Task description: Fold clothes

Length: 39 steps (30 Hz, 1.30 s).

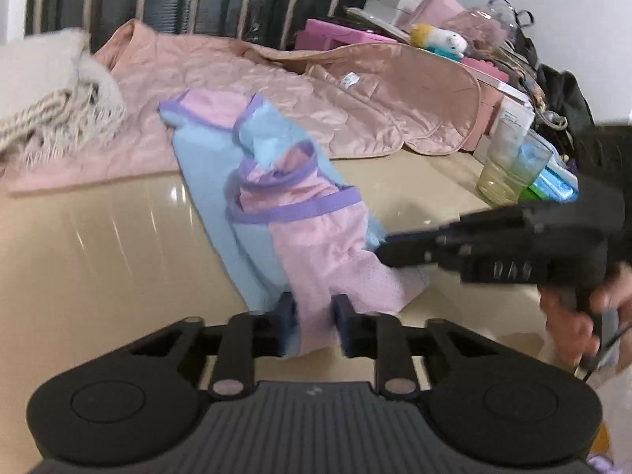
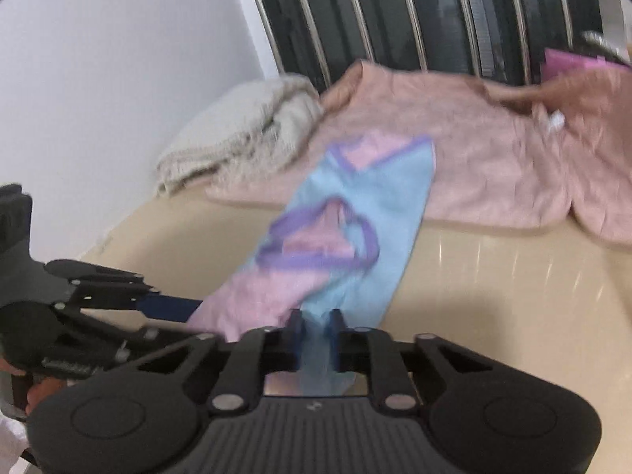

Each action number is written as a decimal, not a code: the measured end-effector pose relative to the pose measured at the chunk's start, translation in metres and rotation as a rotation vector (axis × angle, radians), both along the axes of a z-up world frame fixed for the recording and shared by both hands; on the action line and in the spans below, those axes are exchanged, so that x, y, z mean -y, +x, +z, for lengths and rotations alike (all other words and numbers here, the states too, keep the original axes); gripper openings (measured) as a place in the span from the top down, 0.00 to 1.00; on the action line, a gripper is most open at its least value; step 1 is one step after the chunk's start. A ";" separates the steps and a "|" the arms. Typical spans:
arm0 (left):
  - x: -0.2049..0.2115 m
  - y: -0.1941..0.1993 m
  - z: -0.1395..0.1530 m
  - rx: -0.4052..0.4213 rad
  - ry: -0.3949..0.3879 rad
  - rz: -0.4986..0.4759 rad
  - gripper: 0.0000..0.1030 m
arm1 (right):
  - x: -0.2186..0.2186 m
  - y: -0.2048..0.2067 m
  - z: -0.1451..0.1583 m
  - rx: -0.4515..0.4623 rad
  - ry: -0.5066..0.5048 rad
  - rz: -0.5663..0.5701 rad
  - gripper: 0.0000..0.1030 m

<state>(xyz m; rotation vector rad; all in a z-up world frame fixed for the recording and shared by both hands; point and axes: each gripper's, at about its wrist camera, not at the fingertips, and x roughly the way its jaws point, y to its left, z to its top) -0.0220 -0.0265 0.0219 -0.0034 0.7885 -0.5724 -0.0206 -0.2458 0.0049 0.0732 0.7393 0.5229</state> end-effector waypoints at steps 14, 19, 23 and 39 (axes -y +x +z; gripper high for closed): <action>-0.016 -0.156 0.028 0.330 0.099 -0.225 0.34 | 0.001 -0.173 0.035 0.405 -0.209 0.199 0.30; 0.031 -0.201 -0.021 0.686 0.624 -0.444 0.34 | -0.032 -0.219 0.006 0.654 -0.560 0.567 0.31; 0.043 -0.219 -0.072 0.849 0.863 -0.621 0.34 | -0.051 -0.227 -0.030 0.753 -0.787 0.703 0.33; 0.018 -0.194 -0.010 0.557 0.602 -0.696 0.91 | -0.040 -0.213 0.001 0.573 -0.710 0.803 0.93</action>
